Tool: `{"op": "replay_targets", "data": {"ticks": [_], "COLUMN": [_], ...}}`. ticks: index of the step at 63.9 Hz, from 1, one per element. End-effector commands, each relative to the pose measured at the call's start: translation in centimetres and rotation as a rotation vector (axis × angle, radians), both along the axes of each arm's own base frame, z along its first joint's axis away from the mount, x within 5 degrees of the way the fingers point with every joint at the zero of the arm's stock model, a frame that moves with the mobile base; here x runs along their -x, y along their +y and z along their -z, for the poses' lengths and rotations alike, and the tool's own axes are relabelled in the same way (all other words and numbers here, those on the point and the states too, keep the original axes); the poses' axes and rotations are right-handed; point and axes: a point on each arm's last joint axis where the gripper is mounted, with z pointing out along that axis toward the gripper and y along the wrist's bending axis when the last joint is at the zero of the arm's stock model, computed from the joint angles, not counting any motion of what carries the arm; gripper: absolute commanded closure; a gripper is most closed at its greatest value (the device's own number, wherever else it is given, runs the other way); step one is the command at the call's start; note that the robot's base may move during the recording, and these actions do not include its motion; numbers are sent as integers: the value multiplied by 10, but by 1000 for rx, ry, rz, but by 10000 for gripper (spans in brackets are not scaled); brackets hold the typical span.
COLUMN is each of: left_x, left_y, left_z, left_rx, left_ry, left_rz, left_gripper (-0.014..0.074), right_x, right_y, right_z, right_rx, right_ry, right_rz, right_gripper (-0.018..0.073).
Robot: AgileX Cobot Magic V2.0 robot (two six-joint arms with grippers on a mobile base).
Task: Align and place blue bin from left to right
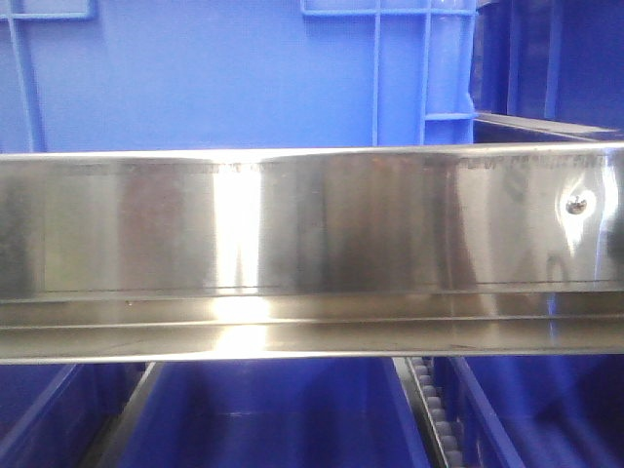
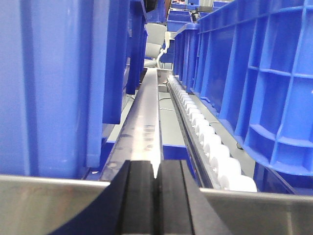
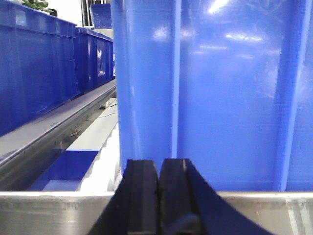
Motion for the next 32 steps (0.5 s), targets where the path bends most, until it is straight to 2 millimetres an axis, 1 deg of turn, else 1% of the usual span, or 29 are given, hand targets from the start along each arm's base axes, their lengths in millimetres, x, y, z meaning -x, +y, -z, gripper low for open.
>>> {"op": "replay_targets", "data": {"ticks": [1, 17, 32], "left_x": [0, 0, 1], "left_y": [0, 0, -1], "left_z": [-2, -2, -10], "left_rx": [5, -3, -9], "left_ry": [-20, -24, -110], "left_rz": [4, 4, 9], "left_gripper": [707, 707, 707], "right_x": [0, 0, 0], "right_y": [0, 0, 0], "right_z": [-2, -2, -2], "right_rx": [19, 19, 19], "right_ry": [-19, -19, -19], "right_rz": [7, 7, 7], "right_gripper": [711, 711, 711]}}
